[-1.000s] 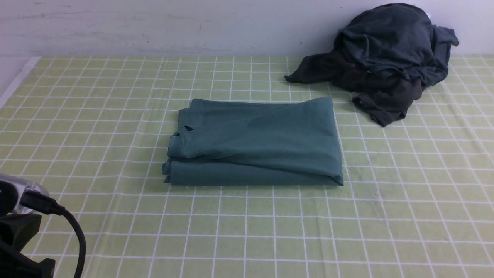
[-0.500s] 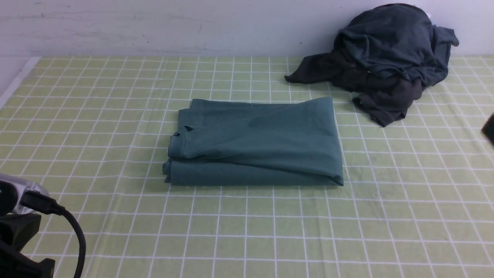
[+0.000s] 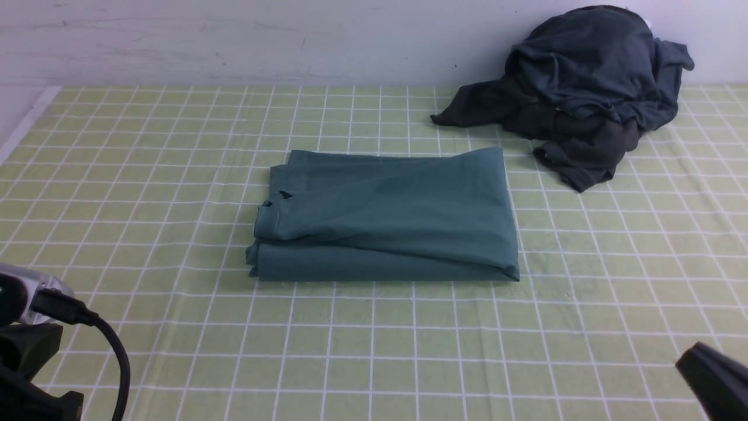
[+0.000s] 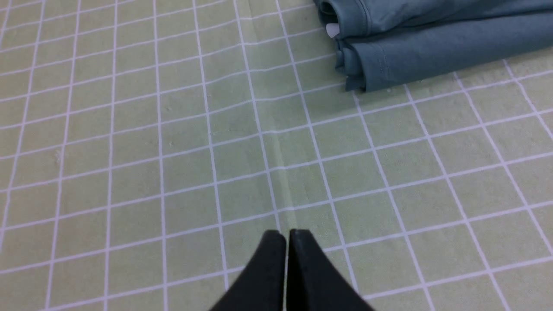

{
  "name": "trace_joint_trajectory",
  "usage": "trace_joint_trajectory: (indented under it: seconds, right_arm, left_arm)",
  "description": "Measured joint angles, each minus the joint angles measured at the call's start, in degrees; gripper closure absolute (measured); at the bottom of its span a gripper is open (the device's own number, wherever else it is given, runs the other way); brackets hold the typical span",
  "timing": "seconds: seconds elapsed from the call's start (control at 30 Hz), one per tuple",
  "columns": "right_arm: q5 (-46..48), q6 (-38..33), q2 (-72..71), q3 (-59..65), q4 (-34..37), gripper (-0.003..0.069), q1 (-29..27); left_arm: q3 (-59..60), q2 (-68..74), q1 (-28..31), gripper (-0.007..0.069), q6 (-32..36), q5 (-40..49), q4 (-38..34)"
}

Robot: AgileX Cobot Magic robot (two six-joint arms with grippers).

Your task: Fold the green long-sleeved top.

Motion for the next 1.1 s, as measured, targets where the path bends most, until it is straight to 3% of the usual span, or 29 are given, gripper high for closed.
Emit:
trace_joint_trajectory:
  seconds: [0.13,0.27,0.47,0.63,0.83,1.1]
  right_arm:
    - [11.6,0.7,-3.2,0.0,3.6,0.0673,-0.7]
    - [21.8,0.8,-12.1,0.0,5.2,0.0673,-7.5]
    - [23.8,-0.1,-20.9,0.0,-2.0,0.0673,-19.9]
    - [24.9,-0.3,-21.5,0.0,-3.7,0.0673,-27.4]
    - [29.2,-0.7,-21.5,0.0,-3.7,0.0673,-29.0]
    - [29.6,-6.8,-21.5,-0.1,-3.5,0.0673,-29.0]
  left_arm:
    - [0.0,0.0,0.0,0.0627,0.0,-0.1,-0.1]
    - [0.0,0.0,0.0,0.0627,-0.2,-0.1,0.1]
    - [0.0,0.0,0.0,0.0627,-0.3,-0.1,0.1]
    - [0.0,0.0,0.0,0.0627,-0.3,-0.1,0.1]
    - [0.0,0.0,0.0,0.0627,-0.3,-0.1,0.1]
    - [0.0,0.0,0.0,0.0627,-0.3,-0.1,0.1]
